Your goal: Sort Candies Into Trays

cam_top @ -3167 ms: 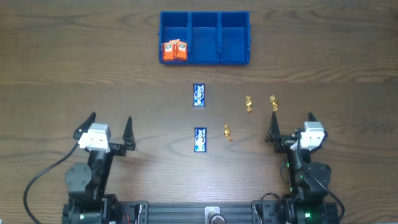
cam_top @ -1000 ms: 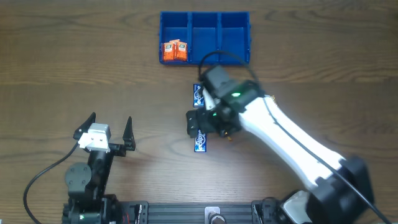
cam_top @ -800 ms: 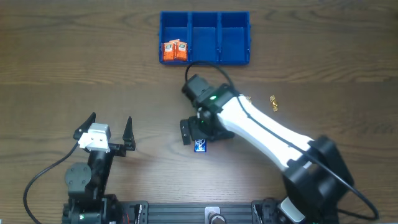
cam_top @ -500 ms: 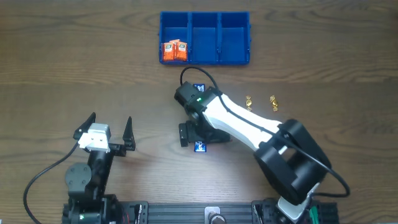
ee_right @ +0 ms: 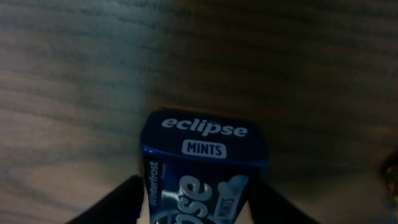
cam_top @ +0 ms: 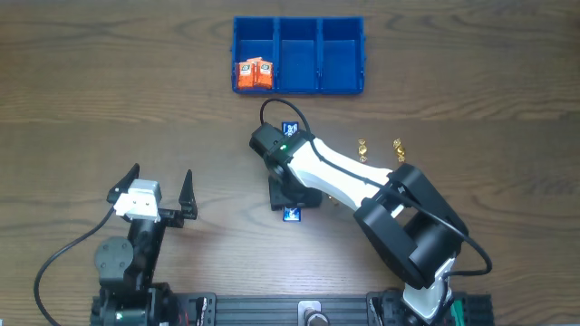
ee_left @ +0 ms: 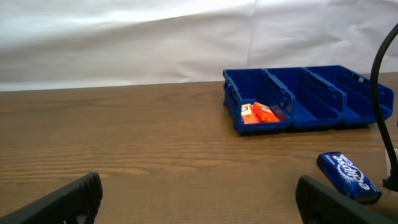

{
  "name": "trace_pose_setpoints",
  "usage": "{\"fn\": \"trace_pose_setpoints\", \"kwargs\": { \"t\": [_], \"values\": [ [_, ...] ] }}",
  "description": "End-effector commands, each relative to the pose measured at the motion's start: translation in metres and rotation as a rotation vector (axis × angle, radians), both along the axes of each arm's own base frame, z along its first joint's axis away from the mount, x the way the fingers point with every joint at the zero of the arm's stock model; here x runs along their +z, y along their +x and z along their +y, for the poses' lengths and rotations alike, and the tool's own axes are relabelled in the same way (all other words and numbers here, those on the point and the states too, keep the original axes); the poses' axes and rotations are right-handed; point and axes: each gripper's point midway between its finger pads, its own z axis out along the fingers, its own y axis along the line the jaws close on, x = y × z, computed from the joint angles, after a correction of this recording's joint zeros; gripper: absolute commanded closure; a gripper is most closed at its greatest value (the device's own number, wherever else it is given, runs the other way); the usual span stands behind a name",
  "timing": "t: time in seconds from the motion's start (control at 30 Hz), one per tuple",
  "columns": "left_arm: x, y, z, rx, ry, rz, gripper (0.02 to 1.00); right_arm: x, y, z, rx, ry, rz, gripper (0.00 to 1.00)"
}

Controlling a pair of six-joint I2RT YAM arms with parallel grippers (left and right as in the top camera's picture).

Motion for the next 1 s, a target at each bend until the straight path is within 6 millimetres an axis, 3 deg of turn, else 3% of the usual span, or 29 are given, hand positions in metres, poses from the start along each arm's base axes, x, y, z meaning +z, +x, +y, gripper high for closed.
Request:
{"fn": "trace_pose_setpoints", "kwargs": {
  "t": [0.03,0.27,0.4,0.53,0.77,0.87,1.0],
  "values": [
    [-0.017,-0.001,-0.002,-0.01,-0.011,0.052,0.02,-0.002,0.004,0.005,-0.006,-0.008,-0.025,0.634],
    [-0.017,-0.001,-0.002,-0.01,-0.01,0.052,0.02,0.002,0.008,0.006,0.0,-0.009,-0.057,0.925],
    [-0.017,-0.001,-0.002,-0.01,-0.011,0.052,0.02,0.043,0.027,0.008,0.002,0.007,-0.183,0.965],
    [-0.017,-0.001,-0.002,-0.01,-0.01,0.052,0.023,0.113,0.069,-0.014,-0.039,-0.054,-0.337,0.965],
    [-0.017,-0.001,-0.002,-0.01,-0.01,0.052,0.023,0.234,0.185,-0.027,-0.047,0.019,-0.681,0.965],
    [-0.017,-0.001,-0.002,-0.01,-0.01,0.052,0.02,0.255,0.227,-0.034,-0.069,0.027,-0.775,0.965],
    [-0.017,-0.001,-0.002,-0.01,-0.01,0.052,0.02,0.247,0.283,-0.032,-0.062,0.034,-0.876,0.965]
  ]
}}
